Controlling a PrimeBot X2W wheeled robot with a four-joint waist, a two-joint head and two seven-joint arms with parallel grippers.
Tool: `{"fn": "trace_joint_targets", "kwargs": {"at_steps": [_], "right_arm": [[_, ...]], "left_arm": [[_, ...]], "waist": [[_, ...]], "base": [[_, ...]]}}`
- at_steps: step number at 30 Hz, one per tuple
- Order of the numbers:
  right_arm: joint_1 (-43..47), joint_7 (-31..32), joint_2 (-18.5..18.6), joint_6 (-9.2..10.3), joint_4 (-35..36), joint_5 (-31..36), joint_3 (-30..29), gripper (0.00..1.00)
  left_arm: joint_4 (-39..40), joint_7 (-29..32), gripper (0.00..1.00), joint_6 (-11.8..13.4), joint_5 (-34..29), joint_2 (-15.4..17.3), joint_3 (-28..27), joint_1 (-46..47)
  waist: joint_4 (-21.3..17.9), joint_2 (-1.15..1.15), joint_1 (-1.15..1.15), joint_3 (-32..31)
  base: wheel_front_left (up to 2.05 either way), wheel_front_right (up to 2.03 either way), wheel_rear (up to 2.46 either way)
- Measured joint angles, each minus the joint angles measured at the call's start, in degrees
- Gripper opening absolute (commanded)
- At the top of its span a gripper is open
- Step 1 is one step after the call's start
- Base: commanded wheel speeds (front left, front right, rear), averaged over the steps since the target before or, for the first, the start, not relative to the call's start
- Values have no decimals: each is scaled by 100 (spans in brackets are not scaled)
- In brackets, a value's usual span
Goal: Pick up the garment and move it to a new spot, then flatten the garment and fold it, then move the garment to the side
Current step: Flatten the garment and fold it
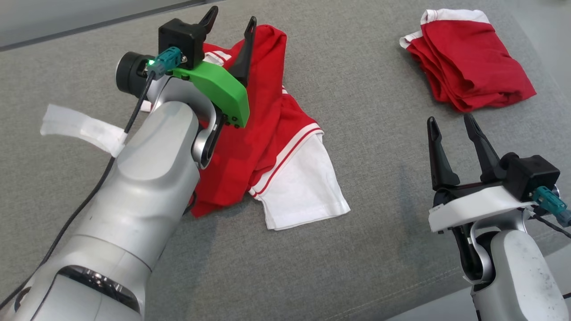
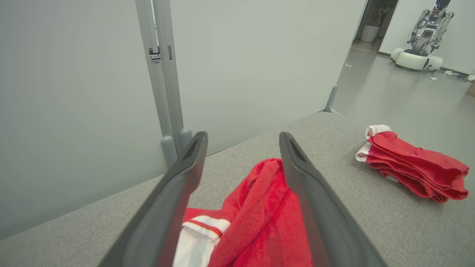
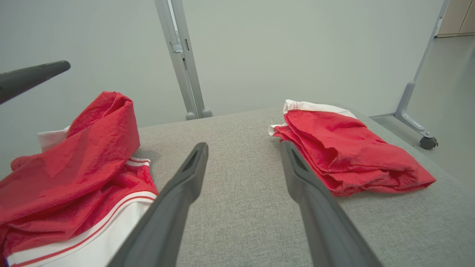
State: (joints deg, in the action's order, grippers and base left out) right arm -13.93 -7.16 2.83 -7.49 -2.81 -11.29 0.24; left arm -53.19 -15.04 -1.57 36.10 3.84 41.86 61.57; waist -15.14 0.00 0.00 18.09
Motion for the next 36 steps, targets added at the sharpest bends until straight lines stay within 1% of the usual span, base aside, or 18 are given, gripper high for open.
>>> {"fn": "trace_joint_targets", "kwargs": {"at_steps": [6,13,18,23,29,36], "right_arm": [[144,62,-2,0,-35,54,-25,100],[396,177,-2,0,-16,92,-89,100],[533,244,-2,0,56,97,-143,100],[559,279,-2,0,123,96,-160,100],[561,280,-2,-1,153,80,-99,100],[525,303,-2,-1,193,91,-112,100]], "left_arm": [[476,-1,100,-99,-42,2,-269,-734],[1062,0,100,-91,-92,163,-466,-1944],[1544,-1,100,101,-83,305,-639,-2834],[1834,3,100,204,-74,424,-566,-3622],[2000,177,100,257,-32,435,-414,-4052],[1923,287,100,307,78,392,-416,-4092]], "waist": [[285,0,0,-379],[644,0,0,-831],[883,0,0,-1077],[1061,0,0,-1219],[1068,0,0,-1192],[867,0,0,-1053]], "base": [[0,0,0],[0,0,0],[0,0,0],[0,0,0],[0,0,0],[0,0,0]]}}
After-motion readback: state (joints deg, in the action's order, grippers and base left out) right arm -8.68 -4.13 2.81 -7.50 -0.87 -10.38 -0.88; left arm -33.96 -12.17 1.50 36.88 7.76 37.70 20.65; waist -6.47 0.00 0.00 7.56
